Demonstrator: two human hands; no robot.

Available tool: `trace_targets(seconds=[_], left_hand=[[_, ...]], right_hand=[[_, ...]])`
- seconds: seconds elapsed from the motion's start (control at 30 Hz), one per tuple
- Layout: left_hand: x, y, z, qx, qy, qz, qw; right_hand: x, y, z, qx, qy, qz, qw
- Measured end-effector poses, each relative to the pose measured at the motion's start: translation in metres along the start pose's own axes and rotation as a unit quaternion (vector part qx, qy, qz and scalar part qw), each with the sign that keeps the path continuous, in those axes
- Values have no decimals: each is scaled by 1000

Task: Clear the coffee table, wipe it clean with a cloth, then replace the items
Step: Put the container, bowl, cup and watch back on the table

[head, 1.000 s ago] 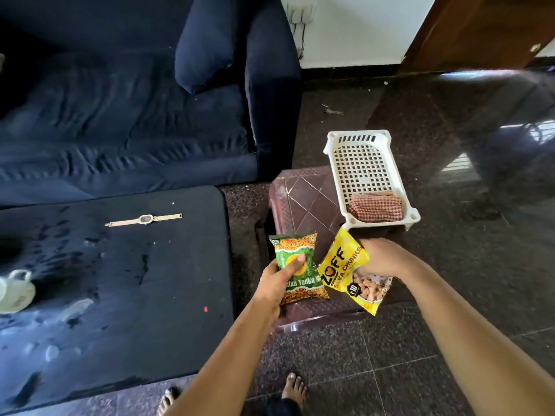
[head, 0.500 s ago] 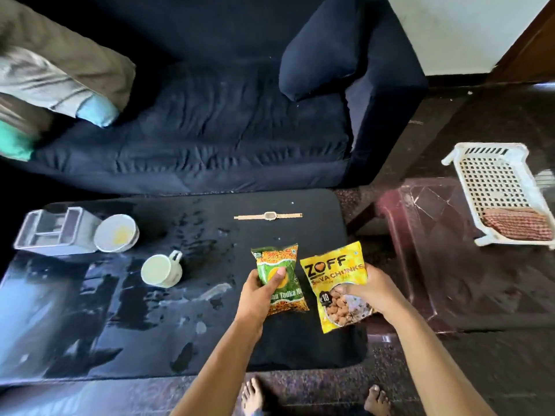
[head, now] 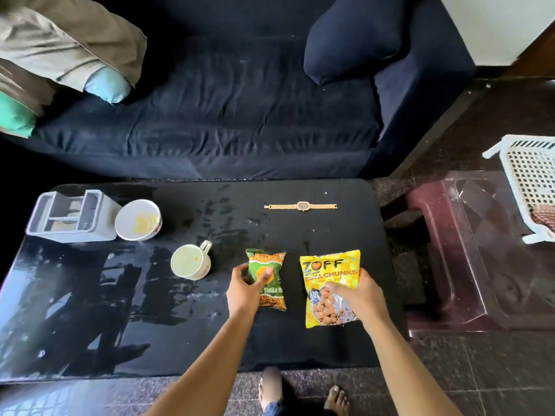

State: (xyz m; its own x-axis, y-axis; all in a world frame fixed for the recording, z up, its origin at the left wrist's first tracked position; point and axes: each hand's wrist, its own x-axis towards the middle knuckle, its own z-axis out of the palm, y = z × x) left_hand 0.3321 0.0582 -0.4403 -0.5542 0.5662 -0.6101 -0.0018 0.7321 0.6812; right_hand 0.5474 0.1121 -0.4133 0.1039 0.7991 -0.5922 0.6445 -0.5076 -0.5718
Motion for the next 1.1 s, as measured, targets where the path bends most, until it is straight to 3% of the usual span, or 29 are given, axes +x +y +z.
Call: trace_targets(seconds=[0.17,0.3,0.5,0.6,0.73,0.83,0.97,1.1], left_hand=[[-9,-11,1,156,67,148,974],[-4,-35,3,330,33,326,885],[-9,-33,13,374,-19,288,881],[-11,-33,13,382,-16,278,881],[-8,-35,7,392,25,316,864],[0,-36,6,421,38,366,829],[10,-33,15,447,14,377,811],[10,-37,22,440,9,348,828]], right_hand=[[0,3,8,8,22,6,1000],[4,-1,16,6,34,-8,999],[18,-5,31,-36,47,-50,997],[21,4,39,-159,82,-104,978],[20,12,43,-312,160,-308,884],[25,13,52,-388,98,-385,832],[34,19,63,-422,52,-339,839],[29,25,73,-415,48,-305,856]])
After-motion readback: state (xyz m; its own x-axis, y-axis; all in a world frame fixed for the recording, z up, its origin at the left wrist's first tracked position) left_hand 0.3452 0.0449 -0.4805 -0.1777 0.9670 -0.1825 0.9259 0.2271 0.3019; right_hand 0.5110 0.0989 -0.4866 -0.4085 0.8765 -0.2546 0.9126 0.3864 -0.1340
